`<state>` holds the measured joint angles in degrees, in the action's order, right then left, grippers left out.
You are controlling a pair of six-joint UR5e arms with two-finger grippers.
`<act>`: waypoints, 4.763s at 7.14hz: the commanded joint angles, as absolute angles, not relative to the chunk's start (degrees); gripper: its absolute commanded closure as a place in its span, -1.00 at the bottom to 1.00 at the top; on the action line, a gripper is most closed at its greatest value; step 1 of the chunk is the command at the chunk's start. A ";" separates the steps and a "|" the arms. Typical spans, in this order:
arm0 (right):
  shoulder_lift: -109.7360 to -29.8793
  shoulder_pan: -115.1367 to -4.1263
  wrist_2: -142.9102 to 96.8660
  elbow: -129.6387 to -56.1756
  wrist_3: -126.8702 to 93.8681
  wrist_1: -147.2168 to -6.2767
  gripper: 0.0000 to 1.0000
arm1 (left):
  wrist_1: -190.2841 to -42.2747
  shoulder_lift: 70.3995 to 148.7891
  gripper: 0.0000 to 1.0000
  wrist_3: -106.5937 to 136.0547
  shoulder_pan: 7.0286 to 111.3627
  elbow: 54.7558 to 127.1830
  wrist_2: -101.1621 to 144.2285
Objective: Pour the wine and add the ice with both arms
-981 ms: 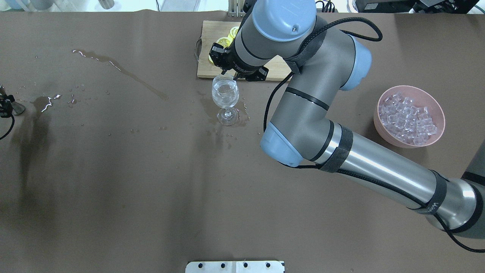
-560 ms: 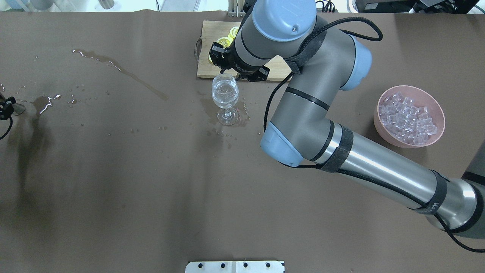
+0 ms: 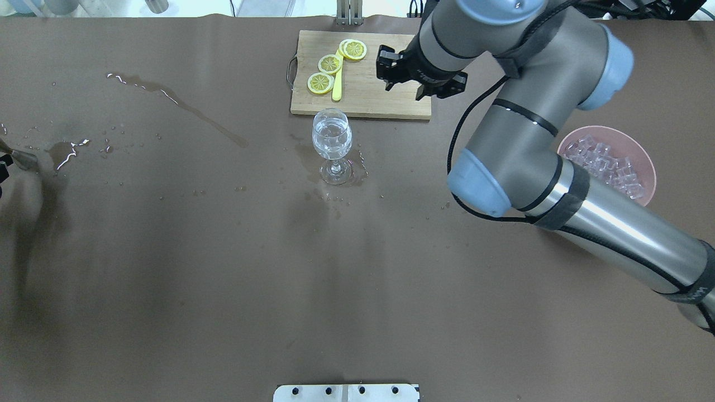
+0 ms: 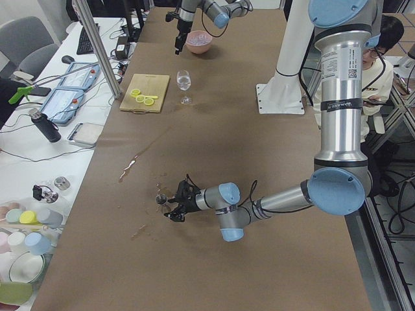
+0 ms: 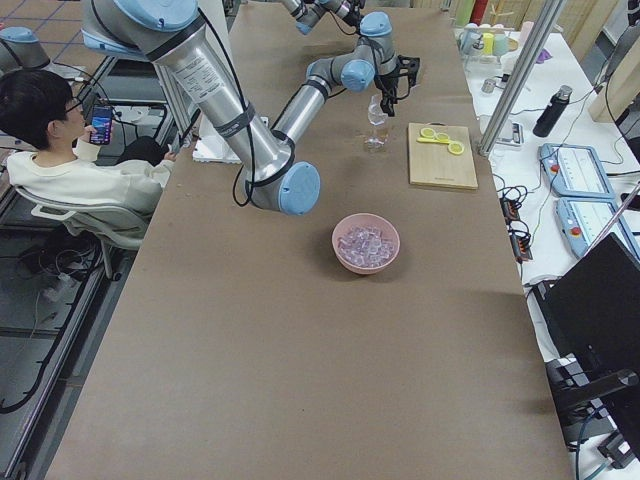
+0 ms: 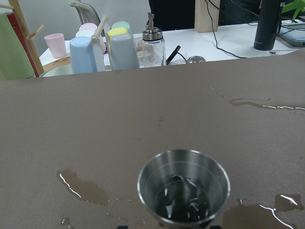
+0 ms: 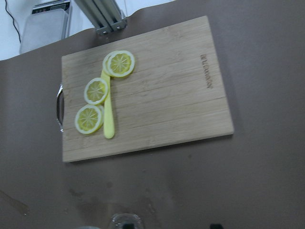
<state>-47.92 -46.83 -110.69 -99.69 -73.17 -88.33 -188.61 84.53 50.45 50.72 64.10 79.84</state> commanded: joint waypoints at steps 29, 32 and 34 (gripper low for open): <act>-94.75 -84.20 -131.57 -100.81 -9.32 -90.00 -0.99 | -103.89 94.92 -0.93 7.03 94.04 95.27 134.47; -94.75 -84.20 -132.19 -100.99 -9.23 -90.00 -0.99 | -103.45 95.19 -0.95 7.03 94.04 94.92 134.65; -94.83 -84.20 -132.27 -101.07 -9.23 -90.00 -0.99 | -103.45 95.27 -0.95 7.03 94.04 95.01 134.74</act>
